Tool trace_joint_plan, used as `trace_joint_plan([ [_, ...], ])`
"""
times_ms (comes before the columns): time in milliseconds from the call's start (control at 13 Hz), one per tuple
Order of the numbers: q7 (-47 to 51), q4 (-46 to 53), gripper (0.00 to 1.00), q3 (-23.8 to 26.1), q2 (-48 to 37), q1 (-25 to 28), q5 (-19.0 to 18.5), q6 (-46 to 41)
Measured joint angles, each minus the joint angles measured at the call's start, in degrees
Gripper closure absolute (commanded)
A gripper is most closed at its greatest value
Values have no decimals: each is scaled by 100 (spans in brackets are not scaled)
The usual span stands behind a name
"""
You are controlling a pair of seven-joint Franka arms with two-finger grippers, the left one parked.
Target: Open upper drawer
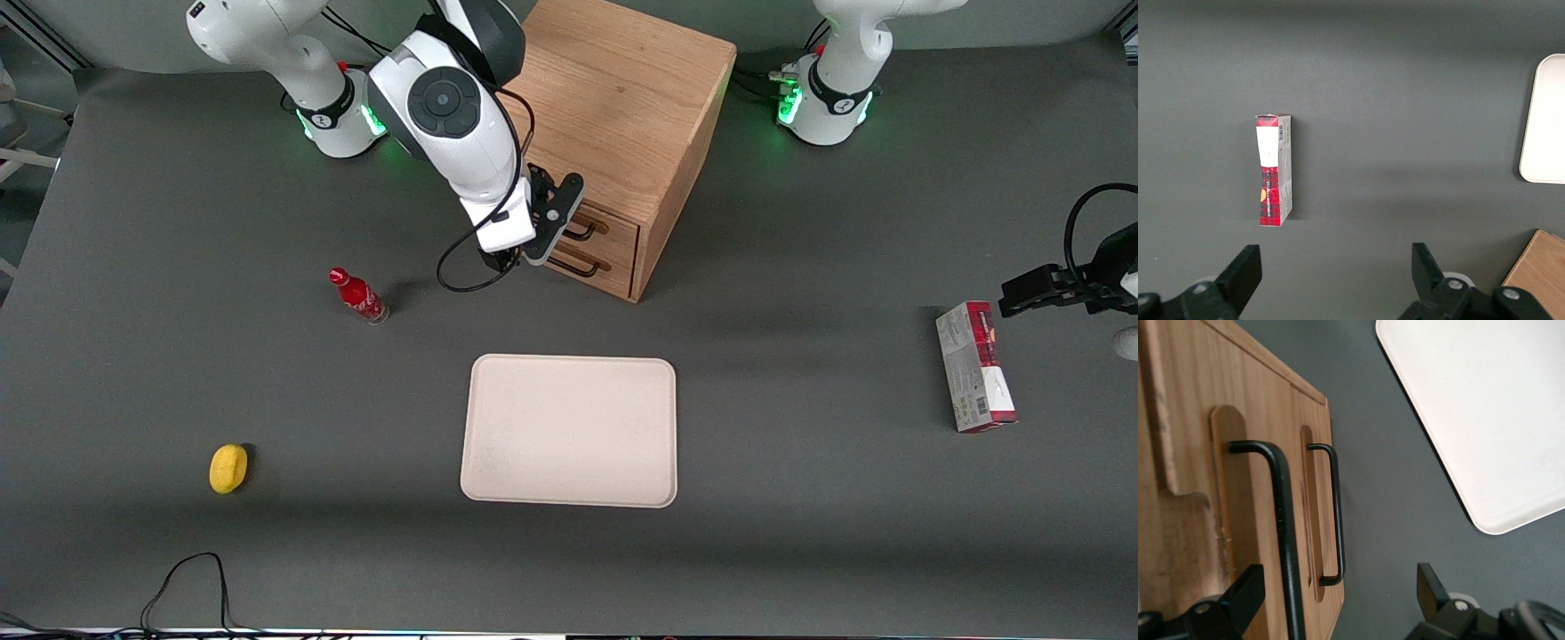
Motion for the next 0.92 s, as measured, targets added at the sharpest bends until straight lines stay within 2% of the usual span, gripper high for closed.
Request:
trace_joint_plan([
  [923, -11, -137, 0, -108, 256, -105, 0, 323],
])
